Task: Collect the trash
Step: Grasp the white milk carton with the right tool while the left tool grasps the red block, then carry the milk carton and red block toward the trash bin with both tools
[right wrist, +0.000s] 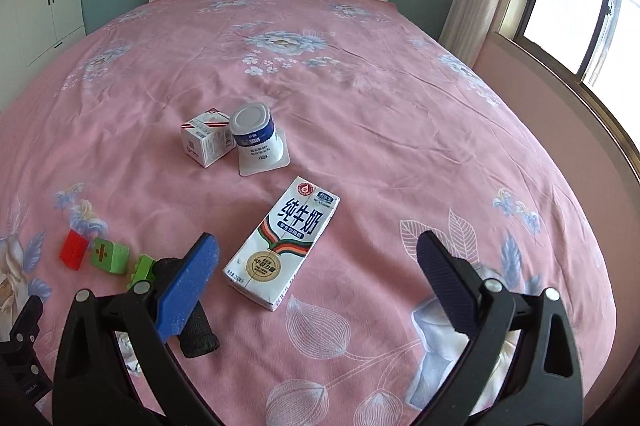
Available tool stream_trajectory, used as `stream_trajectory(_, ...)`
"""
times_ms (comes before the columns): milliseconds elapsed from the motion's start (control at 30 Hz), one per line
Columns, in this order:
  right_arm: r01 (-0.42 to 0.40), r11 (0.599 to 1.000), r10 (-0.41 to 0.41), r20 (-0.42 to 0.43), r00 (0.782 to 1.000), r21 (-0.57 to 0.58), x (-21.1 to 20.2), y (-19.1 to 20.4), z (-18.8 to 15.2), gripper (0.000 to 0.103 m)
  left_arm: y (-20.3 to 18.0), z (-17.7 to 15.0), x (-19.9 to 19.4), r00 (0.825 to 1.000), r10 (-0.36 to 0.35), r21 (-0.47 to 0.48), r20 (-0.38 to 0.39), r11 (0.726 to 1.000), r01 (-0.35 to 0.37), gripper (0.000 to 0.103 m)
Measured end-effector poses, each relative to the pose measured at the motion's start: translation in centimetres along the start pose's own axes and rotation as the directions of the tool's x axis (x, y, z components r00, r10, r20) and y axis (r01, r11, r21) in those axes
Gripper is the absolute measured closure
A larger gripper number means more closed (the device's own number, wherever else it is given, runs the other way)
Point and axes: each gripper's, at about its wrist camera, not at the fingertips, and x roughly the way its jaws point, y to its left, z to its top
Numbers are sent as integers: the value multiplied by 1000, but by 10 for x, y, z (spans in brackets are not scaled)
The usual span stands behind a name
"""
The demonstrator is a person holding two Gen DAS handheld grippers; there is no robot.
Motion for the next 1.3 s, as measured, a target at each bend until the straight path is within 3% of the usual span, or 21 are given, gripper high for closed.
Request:
stream_trajectory(133,-34,994,45,-111,993,99,55,0,13,6,-1,15,47,999,-19,0,-46,1000,19,4)
stream_trajectory(300,-70,975,116,-217,969,209,104,0,9,7,-5,25,78,997,-56,24,-55,998,57,4)
stream_trajectory(333,-85,970,139,-233,963,226,111,1,7,10,-5,26,84,995,-69,19,-66,997,70,4)
stream_trajectory(400,-105,963,171,-263,949,249,122,3,3,27,-5,26,95,990,-106,7,-90,994,107,7)
stream_trajectory(433,-121,960,193,-283,939,254,128,5,0,35,-4,25,98,988,-125,-6,-92,992,125,11)
stream_trajectory(467,-123,962,193,-289,938,244,131,6,-2,36,-2,25,100,987,-139,-19,-85,990,137,19)
stream_trajectory(567,-126,977,171,-272,947,175,128,13,-6,43,1,22,110,981,-161,-36,-112,987,158,43)
stream_trajectory(633,-142,978,180,-270,946,155,125,12,-9,48,2,17,110,981,-171,-37,-89,985,169,46)
stream_trajectory(667,-153,976,191,-269,944,158,123,10,-10,52,1,14,109,982,-169,-24,-82,986,168,53)
stream_trajectory(767,-179,974,212,-275,938,141,116,6,-15,54,-4,7,101,981,-176,-11,-82,984,176,81)
stream_trajectory(1033,-194,977,211,-254,944,89,75,-9,-21,54,-5,1,68,981,-162,-21,-109,987,161,81)
stream_trajectory(1300,-184,982,189,-166,968,45,-17,-37,-12,54,3,7,-23,994,-102,21,-40,994,103,81)
